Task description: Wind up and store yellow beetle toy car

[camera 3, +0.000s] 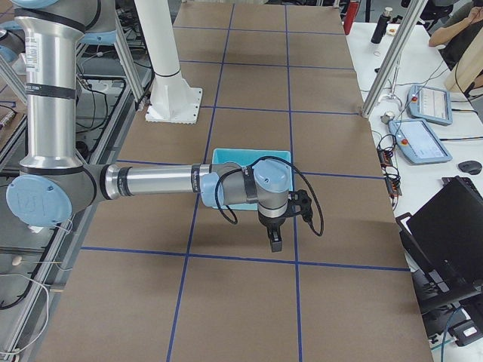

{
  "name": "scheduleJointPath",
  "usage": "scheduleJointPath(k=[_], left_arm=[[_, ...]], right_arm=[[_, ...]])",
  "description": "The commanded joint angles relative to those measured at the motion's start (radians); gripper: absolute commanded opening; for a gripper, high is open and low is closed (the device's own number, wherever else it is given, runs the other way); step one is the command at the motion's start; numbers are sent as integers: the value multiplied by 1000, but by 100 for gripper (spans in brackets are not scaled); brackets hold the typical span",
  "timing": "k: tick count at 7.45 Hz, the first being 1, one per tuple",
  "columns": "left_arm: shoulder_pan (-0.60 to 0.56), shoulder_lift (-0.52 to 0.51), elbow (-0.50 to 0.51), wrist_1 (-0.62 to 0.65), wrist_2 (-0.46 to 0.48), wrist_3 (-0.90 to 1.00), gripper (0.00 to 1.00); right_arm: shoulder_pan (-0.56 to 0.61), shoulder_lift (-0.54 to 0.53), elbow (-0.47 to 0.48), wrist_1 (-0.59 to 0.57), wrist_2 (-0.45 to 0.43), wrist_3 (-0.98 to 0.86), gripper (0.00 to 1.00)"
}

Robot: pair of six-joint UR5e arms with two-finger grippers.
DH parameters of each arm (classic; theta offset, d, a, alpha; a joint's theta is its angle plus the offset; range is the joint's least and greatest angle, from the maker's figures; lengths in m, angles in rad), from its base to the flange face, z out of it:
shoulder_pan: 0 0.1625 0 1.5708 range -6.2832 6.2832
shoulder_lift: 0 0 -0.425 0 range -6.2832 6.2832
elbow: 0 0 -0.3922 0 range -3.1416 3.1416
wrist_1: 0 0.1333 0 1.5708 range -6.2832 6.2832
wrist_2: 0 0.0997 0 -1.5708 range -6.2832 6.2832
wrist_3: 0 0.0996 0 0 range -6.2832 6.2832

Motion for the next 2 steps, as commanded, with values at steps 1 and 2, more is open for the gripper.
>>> scheduleJointPath(k=[1, 2], left_arm=[[0, 0, 0, 0, 0, 0, 100], [0, 0, 0, 0, 0, 0, 100]], right_arm=[[0, 0, -1, 0, 0, 2, 100], [0, 0, -2, 0, 0, 2, 100]])
